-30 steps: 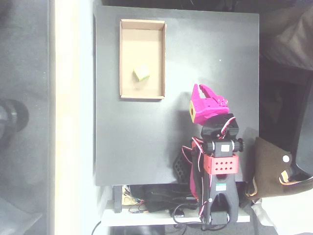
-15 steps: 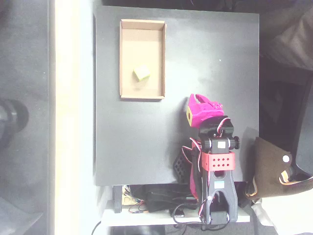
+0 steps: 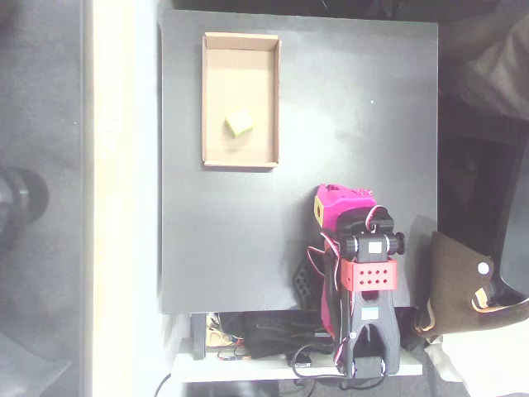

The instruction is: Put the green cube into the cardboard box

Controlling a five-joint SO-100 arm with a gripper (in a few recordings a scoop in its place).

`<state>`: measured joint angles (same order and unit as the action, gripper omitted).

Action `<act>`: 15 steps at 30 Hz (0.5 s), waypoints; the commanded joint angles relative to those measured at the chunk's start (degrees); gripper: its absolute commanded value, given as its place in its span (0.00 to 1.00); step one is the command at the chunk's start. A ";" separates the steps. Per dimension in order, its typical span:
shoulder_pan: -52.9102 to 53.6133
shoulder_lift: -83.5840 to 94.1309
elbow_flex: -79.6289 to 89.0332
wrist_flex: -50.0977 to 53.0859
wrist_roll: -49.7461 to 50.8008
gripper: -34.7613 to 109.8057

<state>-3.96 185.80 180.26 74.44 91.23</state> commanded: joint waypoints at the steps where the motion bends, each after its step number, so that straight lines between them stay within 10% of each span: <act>1: -0.62 1.05 0.62 1.67 6.94 0.26; 15: -0.70 5.45 0.62 4.04 6.68 0.26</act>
<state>-3.96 190.81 180.26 77.78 91.23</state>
